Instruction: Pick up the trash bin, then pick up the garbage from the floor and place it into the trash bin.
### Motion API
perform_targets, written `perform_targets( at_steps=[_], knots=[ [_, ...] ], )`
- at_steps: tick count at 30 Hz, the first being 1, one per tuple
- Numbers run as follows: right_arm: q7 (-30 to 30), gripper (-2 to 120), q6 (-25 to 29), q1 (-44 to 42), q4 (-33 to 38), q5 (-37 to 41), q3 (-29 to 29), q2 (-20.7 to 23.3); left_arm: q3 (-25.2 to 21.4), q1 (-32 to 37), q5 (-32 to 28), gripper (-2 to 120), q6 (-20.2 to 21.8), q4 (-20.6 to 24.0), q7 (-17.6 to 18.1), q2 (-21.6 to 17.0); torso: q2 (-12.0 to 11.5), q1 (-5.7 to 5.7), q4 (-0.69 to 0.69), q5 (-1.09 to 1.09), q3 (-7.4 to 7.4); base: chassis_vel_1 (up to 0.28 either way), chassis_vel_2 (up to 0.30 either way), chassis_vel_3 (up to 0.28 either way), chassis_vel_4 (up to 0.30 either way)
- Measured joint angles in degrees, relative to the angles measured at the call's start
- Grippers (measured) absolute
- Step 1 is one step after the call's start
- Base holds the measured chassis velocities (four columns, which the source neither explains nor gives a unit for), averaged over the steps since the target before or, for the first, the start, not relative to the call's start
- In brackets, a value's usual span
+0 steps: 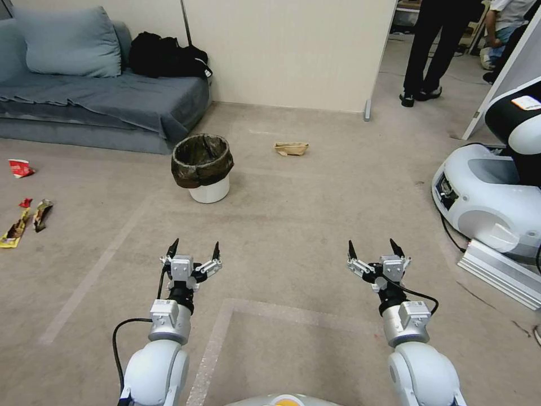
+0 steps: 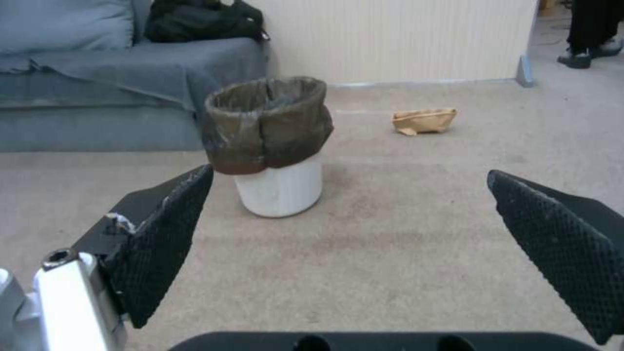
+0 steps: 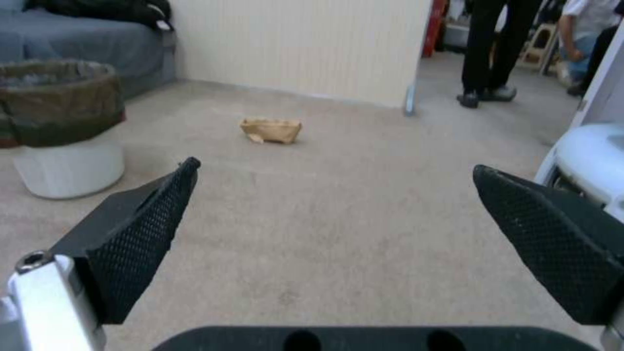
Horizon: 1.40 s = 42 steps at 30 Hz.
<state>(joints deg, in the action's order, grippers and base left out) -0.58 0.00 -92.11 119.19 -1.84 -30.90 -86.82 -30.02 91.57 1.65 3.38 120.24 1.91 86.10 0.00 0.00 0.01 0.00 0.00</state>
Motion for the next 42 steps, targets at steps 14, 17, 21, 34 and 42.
perform_targets(
  at_steps=[14,17,21,34,42],
  knots=[
    [-4.1,100,1.2,-19.4,24.4,-10.3,3.8,-5.2,7.2,11.5,7.3,100,15.0,23.0,8.2,1.3,0.0,0.0,-0.03,0.0,0.0,0.0,0.0,0.0,0.0],
    [-3.7,100,3.2,-19.8,24.7,-9.5,4.0,-5.3,7.2,11.5,7.3,100,15.0,23.1,8.2,1.4,0.0,0.0,-0.01,-0.02,-0.01,0.0,0.0,0.0,0.0],
    [-3.4,100,3.7,-19.9,24.7,-9.2,4.1,-5.3,7.2,11.4,7.3,100,15.0,23.1,8.3,1.3,0.0,0.0,-0.01,0.0,-0.01,0.0,0.0,0.0,0.0],
    [-3.2,100,3.7,-19.9,24.3,-9.0,4.0,-5.3,7.0,11.3,7.2,100,14.7,22.7,8.5,0.8,0.0,-0.01,-0.01,0.0,0.0,0.0,0.0,0.0,0.0],
    [-3.0,100,4.1,-19.8,24.2,-8.9,3.9,-5.3,6.8,11.3,7.2,100,14.6,22.5,8.7,0.9,0.0,0.0,-0.01,0.0,-0.01,-0.005,0.009,0.006,-0.007]
  ],
)
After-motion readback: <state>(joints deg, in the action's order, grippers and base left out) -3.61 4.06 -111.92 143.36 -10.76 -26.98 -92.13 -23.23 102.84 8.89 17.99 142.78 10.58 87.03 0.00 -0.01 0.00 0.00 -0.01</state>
